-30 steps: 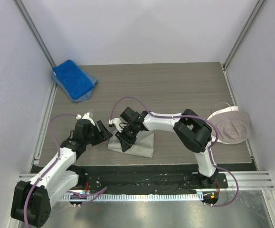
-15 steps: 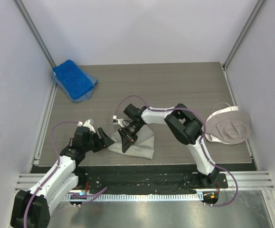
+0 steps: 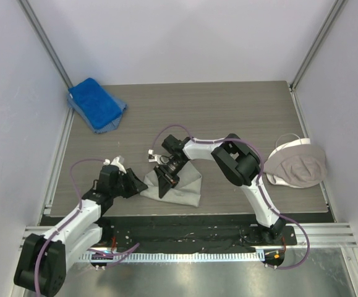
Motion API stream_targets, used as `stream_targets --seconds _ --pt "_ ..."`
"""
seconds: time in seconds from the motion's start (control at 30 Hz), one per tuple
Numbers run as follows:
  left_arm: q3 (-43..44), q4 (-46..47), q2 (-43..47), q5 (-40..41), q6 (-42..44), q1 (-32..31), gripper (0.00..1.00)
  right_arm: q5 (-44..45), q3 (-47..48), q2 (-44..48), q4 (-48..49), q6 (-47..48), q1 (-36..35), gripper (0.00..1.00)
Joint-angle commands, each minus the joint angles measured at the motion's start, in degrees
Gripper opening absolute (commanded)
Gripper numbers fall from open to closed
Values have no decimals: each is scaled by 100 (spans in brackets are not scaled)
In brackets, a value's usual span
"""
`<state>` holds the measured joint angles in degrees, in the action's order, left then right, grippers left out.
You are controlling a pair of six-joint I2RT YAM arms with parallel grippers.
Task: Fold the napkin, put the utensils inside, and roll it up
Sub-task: Roll the napkin with the utensil
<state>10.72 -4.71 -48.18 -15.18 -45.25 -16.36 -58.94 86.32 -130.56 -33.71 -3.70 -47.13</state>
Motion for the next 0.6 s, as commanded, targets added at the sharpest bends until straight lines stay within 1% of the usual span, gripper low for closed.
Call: stream_targets --seconds 0.0,0.03,0.07,0.1,0.17,0.2,0.3,0.33,0.37,0.4,0.47,0.5,0.53,0.57 --pt "176 225 -428 85 69 36 32 1068 103 -14 -100 10 29 38" --pt "211 199 -498 111 69 36 30 1121 121 170 -126 -16 20 42" --pt "255 146 -612 120 69 36 28 1278 130 258 -135 -34 20 49" --pt "272 137 -657 129 61 36 27 1375 156 390 -144 -51 20 53" --pt "325 85 -736 156 52 36 21 1699 165 794 -171 -51 11 60" --pt "343 67 -806 147 52 36 20 1841 139 943 -171 -25 -6 67" --pt "431 -21 -920 121 69 36 19 2482 -106 1646 31 106 -76 74" --pt "448 -47 -930 121 78 36 19 2692 -194 1857 153 194 -207 75" --pt "492 -117 -947 129 87 36 19 3295 -317 2233 259 334 -295 76" --pt "501 -135 -956 121 96 36 19 3632 -657 2472 399 344 -427 77" --pt "554 -179 -974 129 113 36 19 4457 -1089 2859 979 598 -866 79" --pt "571 -249 -974 129 113 36 19 5235 -1535 3226 1207 782 -1016 79" --pt "589 -276 -991 129 122 36 20 5617 -1748 3352 1601 862 -1156 80" --pt "624 -311 -991 138 140 36 20 5865 -1942 3484 1788 967 -1488 80"
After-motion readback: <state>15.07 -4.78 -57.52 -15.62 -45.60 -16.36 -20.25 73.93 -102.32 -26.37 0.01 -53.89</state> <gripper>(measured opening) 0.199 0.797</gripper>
